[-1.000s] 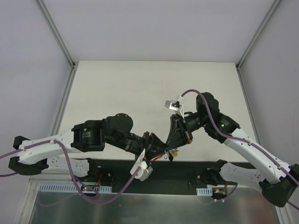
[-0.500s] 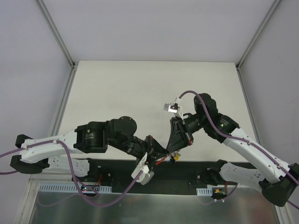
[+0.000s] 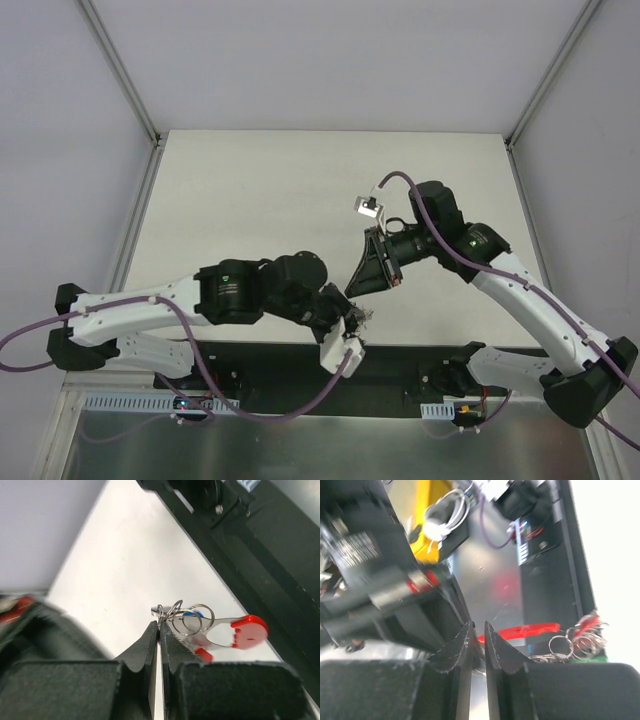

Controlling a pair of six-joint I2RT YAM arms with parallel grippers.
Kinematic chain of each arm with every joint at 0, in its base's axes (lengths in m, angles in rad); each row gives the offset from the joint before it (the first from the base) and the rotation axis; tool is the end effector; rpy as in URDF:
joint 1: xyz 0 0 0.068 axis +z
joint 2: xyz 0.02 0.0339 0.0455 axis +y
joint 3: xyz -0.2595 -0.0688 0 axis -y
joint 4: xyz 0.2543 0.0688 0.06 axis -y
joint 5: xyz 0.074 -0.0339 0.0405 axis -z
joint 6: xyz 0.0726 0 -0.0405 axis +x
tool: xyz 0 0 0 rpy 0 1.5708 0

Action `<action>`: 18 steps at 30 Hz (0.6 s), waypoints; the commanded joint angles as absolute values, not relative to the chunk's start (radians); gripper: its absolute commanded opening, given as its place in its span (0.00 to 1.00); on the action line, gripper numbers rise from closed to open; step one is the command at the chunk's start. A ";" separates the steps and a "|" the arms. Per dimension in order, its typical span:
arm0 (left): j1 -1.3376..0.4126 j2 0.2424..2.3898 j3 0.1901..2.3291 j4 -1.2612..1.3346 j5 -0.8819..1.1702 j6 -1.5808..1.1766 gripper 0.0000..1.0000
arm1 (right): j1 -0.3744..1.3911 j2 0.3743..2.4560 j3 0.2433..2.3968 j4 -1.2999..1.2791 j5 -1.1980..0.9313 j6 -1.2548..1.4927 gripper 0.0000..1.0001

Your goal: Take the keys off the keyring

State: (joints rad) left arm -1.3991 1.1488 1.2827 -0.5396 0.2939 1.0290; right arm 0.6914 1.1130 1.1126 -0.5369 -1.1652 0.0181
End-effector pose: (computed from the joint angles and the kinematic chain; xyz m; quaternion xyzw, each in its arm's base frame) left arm 0.0288 -0.2889 0.3870 0.8022 0.2130 -0.2203 0.5124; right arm 0.1484 0.2094 0.3536 -0.4964 0.5955 0.5919 0.2207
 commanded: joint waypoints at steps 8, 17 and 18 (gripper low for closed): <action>-1.235 1.200 1.209 -0.379 0.262 0.827 0.00 | 0.626 1.065 1.164 -0.459 -0.628 -0.011 0.19; -1.106 1.117 1.069 -0.189 0.305 0.690 0.00 | 0.601 0.777 0.902 -0.240 -0.264 -0.118 0.29; -1.094 1.111 1.062 -0.184 0.333 0.683 0.00 | 0.601 0.743 0.878 -0.185 -0.255 -0.139 0.29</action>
